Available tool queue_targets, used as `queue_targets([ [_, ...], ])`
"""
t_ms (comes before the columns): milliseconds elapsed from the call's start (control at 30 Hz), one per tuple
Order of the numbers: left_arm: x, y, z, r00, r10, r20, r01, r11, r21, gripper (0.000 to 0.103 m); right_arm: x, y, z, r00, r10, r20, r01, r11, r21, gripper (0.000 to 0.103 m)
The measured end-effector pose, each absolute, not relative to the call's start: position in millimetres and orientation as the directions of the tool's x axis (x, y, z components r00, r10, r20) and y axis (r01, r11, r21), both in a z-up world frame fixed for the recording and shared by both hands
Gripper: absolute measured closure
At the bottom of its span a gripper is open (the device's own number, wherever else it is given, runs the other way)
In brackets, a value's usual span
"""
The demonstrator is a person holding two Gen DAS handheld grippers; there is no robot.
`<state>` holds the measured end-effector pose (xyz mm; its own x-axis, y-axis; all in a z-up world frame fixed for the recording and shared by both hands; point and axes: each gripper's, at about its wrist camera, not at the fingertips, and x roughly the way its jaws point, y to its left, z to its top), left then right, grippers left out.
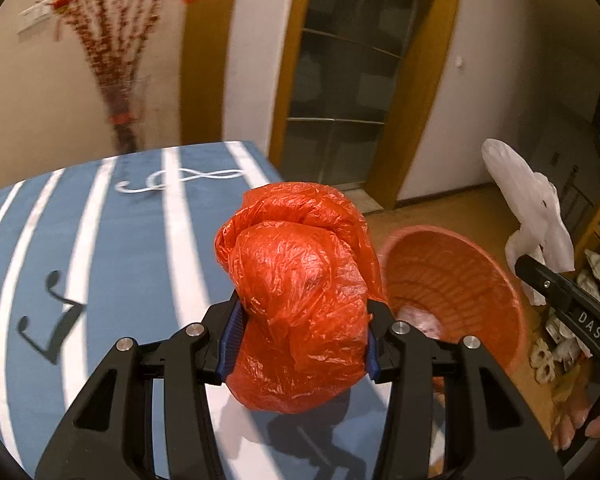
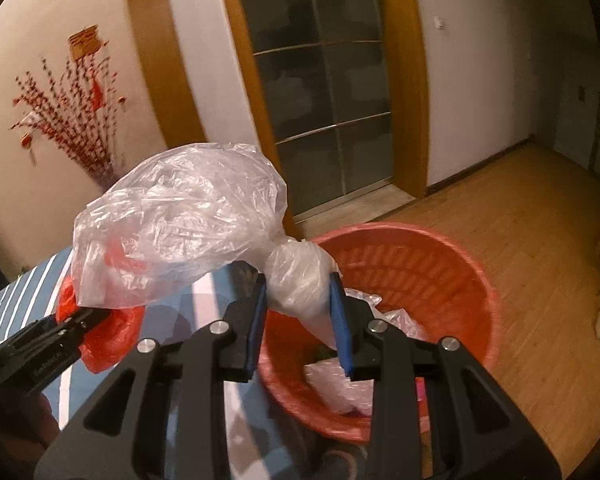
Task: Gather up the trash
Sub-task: 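Carry the red bag in the left tool and white bag in the right over the basket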
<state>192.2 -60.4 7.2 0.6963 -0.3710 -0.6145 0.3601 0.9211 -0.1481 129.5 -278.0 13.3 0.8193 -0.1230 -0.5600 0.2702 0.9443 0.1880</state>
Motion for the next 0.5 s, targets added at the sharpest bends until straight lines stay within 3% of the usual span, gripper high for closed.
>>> queue_targets([
  [500,182,-134,3,0.635,-0.453,-0.626,0.482,0.865,-0.137,0.056,106,-338,-4,0.796,-0.173,-0.58,0.368,0.899,0.237,0.072],
])
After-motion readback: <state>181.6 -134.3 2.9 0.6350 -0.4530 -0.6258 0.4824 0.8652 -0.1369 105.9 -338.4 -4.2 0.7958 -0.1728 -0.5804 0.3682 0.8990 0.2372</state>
